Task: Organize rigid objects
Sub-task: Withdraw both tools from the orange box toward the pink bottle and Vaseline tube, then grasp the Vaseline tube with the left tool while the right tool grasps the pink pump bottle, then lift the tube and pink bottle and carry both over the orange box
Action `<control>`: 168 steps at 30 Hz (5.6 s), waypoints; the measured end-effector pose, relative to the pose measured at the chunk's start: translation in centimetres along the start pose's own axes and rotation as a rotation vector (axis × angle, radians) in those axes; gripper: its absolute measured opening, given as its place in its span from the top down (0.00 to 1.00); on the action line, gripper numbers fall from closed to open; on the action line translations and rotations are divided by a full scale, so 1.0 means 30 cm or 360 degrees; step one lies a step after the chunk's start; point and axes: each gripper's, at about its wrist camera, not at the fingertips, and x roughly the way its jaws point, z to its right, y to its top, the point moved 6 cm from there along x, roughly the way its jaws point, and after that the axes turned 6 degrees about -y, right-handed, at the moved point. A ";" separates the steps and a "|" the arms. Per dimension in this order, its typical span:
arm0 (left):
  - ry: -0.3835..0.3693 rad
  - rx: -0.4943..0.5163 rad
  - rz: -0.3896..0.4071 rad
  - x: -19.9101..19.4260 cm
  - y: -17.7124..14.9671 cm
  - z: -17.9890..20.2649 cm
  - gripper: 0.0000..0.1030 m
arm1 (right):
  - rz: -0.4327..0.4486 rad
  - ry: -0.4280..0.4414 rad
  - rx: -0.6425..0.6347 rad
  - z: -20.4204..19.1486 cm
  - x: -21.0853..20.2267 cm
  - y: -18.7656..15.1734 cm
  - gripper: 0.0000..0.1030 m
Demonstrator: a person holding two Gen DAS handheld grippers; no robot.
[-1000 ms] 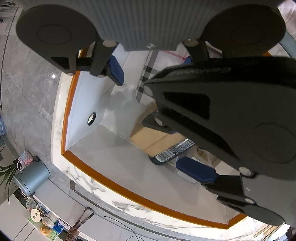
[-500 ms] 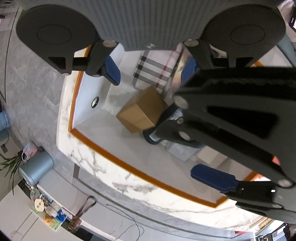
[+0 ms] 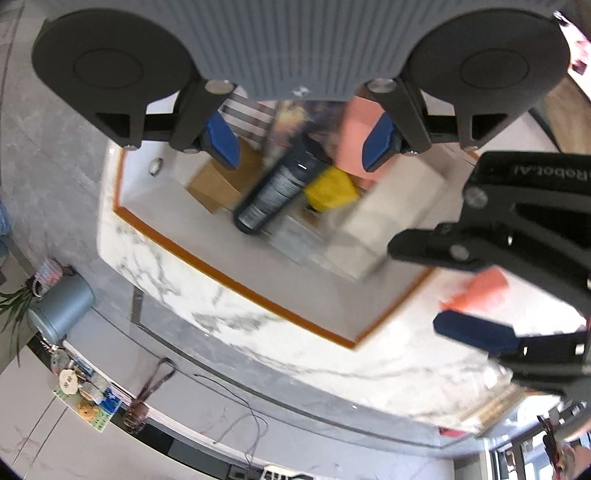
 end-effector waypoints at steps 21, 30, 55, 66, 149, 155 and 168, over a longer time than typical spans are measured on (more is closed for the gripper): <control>0.0044 0.0129 -0.0178 -0.168 -0.309 -0.373 0.30 | 0.0069 0.0256 -0.0418 -0.528 -0.004 0.180 0.46; -0.0092 0.0311 -0.0320 -0.072 -0.452 -0.411 0.29 | -0.0056 0.0283 -0.0503 -0.654 0.125 0.162 0.50; -0.0130 0.0289 -0.0712 0.125 -0.609 -0.489 0.48 | -0.0188 0.0305 -0.0546 -0.723 0.263 0.150 0.48; 0.0090 -0.0144 -0.0749 0.079 -0.617 -0.643 0.50 | -0.0195 0.0306 -0.0600 -0.769 0.262 0.137 0.48; 0.0240 -0.0377 -0.0395 0.034 -0.570 -0.721 0.51 | -0.0199 0.0253 0.0152 -0.713 0.417 0.278 0.55; 0.0234 -0.0368 -0.0327 -0.028 -0.527 -0.660 0.51 | -0.0143 0.0262 0.0058 -0.688 0.304 0.254 0.56; 0.0167 -0.0254 -0.0064 -0.190 -0.268 -0.452 0.51 | 0.0021 0.0155 -0.0029 -0.478 -0.005 0.256 0.56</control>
